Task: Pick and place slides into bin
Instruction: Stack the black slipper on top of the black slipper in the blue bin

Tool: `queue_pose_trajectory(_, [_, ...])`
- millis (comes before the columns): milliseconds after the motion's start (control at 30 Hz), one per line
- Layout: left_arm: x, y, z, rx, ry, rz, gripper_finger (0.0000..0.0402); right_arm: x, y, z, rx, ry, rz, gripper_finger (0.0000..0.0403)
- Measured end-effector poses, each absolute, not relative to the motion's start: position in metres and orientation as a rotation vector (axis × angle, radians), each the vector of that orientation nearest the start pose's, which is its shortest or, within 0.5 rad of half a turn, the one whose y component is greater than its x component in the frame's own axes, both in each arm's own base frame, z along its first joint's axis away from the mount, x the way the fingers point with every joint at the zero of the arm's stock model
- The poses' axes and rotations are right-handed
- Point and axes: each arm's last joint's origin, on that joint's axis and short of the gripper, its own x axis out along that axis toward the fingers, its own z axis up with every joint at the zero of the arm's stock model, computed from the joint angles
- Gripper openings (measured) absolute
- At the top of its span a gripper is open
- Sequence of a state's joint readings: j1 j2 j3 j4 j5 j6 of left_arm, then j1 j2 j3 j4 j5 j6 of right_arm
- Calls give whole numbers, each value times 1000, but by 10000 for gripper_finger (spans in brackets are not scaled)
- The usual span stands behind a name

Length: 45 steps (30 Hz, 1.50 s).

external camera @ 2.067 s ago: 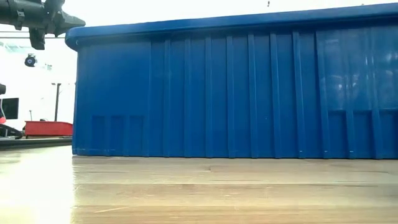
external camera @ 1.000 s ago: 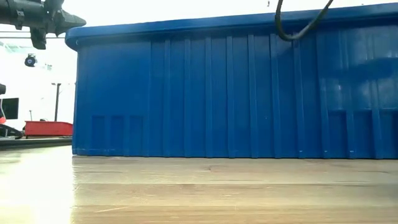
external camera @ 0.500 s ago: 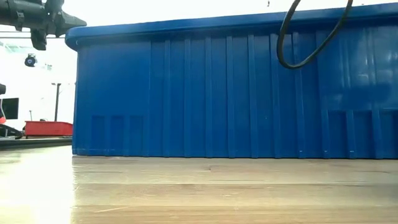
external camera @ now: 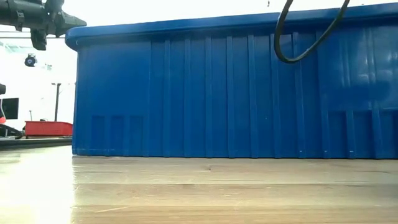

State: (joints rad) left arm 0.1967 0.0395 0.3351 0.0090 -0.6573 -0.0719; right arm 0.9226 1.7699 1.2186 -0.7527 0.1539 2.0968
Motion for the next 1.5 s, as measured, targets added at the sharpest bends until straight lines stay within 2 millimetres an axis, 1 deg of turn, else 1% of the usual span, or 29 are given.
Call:
queue_pose_trajectory(167, [55,29,270,-139,-337,836,2,207,266,197,1097,1178,-663,25])
queue_pose_trajectory(200, [55,29,270,-139,-337,837,2,207,265,197,1090,1178,-656,18])
queue_pose_trajectory(367, [55,29,270,-139,-337,838,2,207,263,205,1101,1132,-634,11])
queue_pose_trajectory(500, [55,29,270,-139,-337,837,2,208,256,218,1106,1022,-609,10])
queue_pose_trajectory(600, [55,29,270,-140,-337,837,2,209,248,233,1108,934,-573,10])
queue_pose_trajectory(800, [55,29,270,-141,-337,835,2,203,230,270,1095,804,-465,9])
queue_pose_trajectory(967, [55,29,270,-141,-338,835,2,197,209,304,1045,659,-385,9])
queue_pose_trajectory(1167, [55,29,270,-142,-338,835,2,189,177,338,1011,497,-351,9])
queue_pose_trajectory(1367, [55,29,270,-141,-338,835,2,184,139,368,1089,424,-340,9])
queue_pose_trajectory(1500, [55,29,270,-142,-340,835,2,185,113,388,1039,373,-340,9])
